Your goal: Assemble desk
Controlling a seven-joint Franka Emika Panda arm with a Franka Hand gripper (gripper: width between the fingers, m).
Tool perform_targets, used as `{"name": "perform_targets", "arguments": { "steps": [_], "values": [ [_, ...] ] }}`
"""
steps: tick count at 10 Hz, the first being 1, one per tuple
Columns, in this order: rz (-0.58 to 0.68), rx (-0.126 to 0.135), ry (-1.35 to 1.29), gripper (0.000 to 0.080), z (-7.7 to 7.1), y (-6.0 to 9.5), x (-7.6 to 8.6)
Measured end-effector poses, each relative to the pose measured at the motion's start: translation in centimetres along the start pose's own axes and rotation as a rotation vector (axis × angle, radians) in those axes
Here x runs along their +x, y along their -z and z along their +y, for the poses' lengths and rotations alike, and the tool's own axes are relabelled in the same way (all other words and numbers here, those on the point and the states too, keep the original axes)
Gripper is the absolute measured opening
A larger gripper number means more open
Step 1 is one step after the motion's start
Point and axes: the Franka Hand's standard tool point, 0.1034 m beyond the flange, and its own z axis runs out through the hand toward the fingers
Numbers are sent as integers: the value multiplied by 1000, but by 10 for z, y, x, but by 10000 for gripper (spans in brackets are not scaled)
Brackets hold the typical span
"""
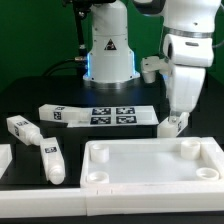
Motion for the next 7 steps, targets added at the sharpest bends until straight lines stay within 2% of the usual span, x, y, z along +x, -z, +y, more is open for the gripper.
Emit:
{"name": "perform_targets", "arguments": {
  "steps": [1,2,3,4,7],
  "values": [
    [11,16,-172,648,-1,0,-2],
    [27,56,-363,648,6,3,-9],
    [38,62,-423,648,6,0,-15],
    [46,57,-455,648,2,-3,-12],
    [42,64,-662,648,2,-2,-11]
  ]
}}
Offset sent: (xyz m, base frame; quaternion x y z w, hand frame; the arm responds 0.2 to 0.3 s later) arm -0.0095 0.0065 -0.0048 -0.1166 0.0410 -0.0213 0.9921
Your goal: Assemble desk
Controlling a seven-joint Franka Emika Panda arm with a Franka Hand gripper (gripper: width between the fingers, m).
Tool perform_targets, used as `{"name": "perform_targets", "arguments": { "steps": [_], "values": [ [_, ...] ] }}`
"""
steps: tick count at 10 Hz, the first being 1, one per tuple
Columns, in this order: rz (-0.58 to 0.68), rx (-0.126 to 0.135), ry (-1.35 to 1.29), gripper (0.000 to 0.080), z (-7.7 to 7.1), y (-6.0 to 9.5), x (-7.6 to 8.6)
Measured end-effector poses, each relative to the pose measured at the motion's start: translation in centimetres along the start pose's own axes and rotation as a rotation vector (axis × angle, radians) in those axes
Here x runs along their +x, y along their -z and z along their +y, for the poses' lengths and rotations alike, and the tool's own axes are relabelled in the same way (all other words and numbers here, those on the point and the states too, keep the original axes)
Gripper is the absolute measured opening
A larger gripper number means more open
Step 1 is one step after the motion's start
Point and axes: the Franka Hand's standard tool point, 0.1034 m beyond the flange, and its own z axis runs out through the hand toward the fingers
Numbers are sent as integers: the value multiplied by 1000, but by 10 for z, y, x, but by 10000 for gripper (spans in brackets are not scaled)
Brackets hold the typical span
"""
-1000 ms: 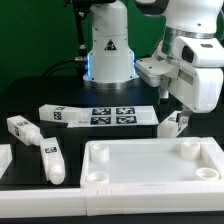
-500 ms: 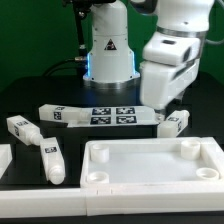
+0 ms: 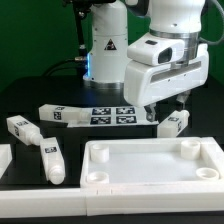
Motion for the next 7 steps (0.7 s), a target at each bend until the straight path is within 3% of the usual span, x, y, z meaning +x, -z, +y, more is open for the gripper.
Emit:
{"name": "perform_targets", "arguments": {
  "steps": [4,5,7],
  "values": [
    [-12,73,-759,648,5,7,26],
    [-14,95,-882,648,6,5,25],
    [-18,98,-943,648,1,6,27]
  ]
}}
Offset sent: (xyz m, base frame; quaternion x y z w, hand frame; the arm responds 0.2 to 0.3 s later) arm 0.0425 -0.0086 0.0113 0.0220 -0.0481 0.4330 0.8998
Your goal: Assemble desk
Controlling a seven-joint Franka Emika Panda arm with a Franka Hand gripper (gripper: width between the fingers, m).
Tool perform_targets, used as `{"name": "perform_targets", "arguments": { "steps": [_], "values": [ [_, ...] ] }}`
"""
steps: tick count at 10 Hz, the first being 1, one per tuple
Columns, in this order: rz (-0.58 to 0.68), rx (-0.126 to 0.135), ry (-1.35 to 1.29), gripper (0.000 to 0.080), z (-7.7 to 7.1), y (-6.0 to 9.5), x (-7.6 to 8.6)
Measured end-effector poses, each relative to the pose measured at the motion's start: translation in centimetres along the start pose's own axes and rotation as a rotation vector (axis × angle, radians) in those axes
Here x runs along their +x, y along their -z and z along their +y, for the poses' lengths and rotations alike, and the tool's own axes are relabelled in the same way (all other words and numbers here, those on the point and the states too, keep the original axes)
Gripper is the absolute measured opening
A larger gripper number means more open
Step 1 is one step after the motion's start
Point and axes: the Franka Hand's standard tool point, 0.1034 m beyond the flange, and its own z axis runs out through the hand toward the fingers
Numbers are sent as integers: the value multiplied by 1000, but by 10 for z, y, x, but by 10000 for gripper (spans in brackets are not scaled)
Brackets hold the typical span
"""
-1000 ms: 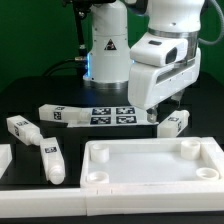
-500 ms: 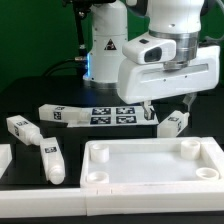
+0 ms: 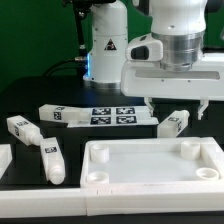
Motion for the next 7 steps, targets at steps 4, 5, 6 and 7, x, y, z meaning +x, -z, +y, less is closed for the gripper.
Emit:
{"name": "perform_targets", "arguments": {
  "steps": [4,5,6,7],
  "values": [
    [-81,103,-238,648,16,-14,3],
    [-120,141,-261,648,22,-16,4],
    [-208,155,-264,648,25,-16,1],
    [-272,150,-237,648,21,-14,-2]
  ]
}}
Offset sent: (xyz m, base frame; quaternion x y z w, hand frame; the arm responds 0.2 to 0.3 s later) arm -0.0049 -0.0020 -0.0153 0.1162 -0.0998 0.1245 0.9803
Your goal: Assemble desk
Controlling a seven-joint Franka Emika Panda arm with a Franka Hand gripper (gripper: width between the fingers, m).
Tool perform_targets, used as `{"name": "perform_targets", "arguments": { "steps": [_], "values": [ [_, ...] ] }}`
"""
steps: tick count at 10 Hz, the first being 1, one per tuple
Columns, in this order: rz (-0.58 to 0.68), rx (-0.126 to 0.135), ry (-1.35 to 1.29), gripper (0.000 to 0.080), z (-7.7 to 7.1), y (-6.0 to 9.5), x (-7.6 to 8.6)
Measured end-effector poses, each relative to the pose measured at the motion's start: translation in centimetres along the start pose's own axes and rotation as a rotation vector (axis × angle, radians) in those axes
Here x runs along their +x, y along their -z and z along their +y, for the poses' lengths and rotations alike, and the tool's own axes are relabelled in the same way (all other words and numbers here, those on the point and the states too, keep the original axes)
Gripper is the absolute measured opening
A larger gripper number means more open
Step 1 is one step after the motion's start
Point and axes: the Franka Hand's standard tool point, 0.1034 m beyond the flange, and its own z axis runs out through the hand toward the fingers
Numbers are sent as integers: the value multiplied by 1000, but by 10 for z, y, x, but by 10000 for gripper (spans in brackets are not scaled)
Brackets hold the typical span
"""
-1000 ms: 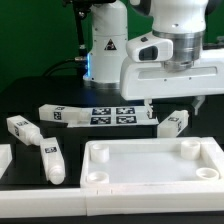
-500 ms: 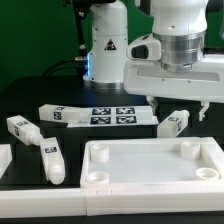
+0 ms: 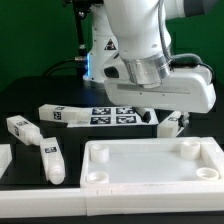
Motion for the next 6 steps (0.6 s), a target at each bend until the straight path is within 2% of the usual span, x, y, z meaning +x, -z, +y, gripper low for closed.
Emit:
{"name": "perform_targets", "arguments": {
  "steps": [3,4,5,6],
  "values": [
    [-189,-13,13,648,8,-2,1],
    [-302,-7,79,648,8,0,1],
    [-366,-2,97,648,6,0,8],
    [-415,-6,98,648,5,1,6]
  ]
}}
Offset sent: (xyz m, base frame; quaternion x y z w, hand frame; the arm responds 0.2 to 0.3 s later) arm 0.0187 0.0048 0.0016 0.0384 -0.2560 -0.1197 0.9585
